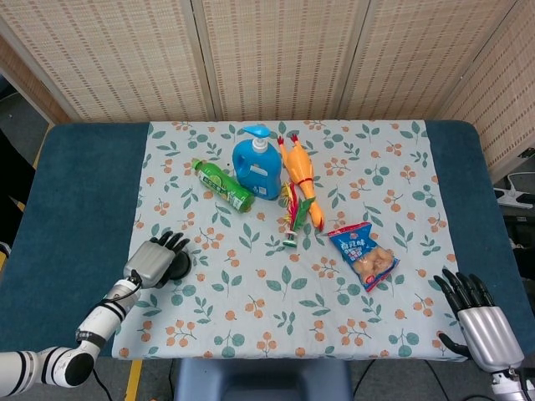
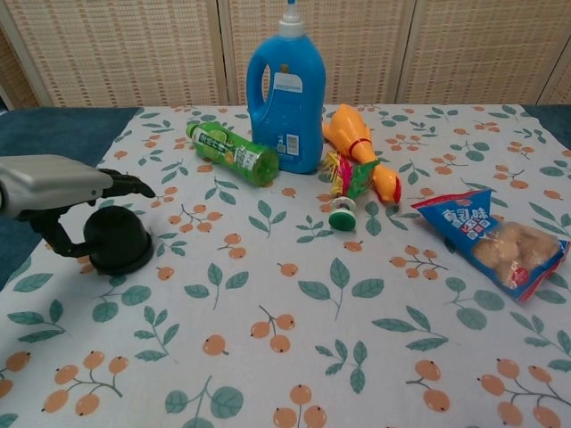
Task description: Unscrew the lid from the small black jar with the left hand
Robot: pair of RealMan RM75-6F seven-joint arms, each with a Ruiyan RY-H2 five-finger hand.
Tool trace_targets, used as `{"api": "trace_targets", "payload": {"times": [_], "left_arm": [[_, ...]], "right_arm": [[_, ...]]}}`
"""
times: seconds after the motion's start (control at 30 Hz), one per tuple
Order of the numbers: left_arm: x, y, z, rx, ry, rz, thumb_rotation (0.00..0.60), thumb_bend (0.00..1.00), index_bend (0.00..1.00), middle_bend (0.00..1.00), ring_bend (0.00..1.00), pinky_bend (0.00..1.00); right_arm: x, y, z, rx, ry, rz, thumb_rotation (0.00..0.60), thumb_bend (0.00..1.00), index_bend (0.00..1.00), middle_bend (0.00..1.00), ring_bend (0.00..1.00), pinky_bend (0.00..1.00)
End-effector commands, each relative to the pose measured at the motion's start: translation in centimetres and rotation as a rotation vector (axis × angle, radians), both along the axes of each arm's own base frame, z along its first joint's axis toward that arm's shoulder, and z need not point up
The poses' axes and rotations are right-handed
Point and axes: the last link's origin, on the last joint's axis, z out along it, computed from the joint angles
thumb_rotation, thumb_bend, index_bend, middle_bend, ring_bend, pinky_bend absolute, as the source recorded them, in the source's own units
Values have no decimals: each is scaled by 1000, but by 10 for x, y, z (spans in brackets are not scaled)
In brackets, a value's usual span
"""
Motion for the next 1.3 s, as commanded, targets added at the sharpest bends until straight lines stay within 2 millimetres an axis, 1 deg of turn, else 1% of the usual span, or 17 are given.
{"api": "trace_targets", "payload": {"times": [0.03,0.1,0.13,0.2,0.23,0.3,0.4,0.6,0.73,0.8,0.97,1.03,1.23,1.3], "left_arm": [[-3,-1,-3,2,6,0,600,428,4,0,0,259],[-3,-1,-4,2,3,-5,600,428,42,30,3,271],[-3,-1,-5,5,1,-12,600,428,90,79,24,283],[-4,-1,-7,8,-5,-16,600,428,168,178,93,306],[-4,-1,-7,8,-9,-16,600,428,222,251,169,334],[-3,0,-8,17,-17,-27,600,427,302,352,274,374],[-3,-1,-7,37,-27,-52,600,429,383,434,346,394],[-1,-3,-3,50,-42,-73,600,429,409,452,358,407],[4,-4,6,66,-61,-83,600,430,420,463,367,413],[8,-5,13,74,-71,-86,600,430,425,467,371,417],[18,-8,38,108,-106,-80,600,430,437,479,389,447],[18,-10,43,107,-117,-70,600,430,441,485,396,456],[12,-10,38,83,-96,-53,600,432,439,486,397,460],[7,-10,30,61,-84,-38,600,432,434,484,397,460]], "right_arm": [[0,0,0,0,0,-1,600,66,0,0,0,0],[0,0,0,-2,1,-2,600,66,0,0,0,0],[0,0,0,-2,0,-2,600,66,0,0,0,0],[0,-1,-1,1,2,-4,600,66,0,0,0,0],[0,-1,-1,3,2,-4,600,66,0,0,0,0],[0,-1,-2,8,5,-4,600,66,0,0,0,0],[-1,-1,-2,12,6,-6,600,66,0,0,0,0],[0,0,-4,20,9,-7,600,66,0,0,0,0],[0,0,-4,17,10,-7,600,66,0,0,0,0],[0,0,-4,16,9,-8,600,66,0,0,0,0],[-1,-1,-3,18,9,-10,600,66,0,0,0,0],[-1,-1,-3,18,9,-10,600,67,0,0,0,0],[0,-2,-5,23,10,-8,600,65,0,0,0,0],[1,-1,-5,26,8,-5,600,66,0,0,0,0]]}}
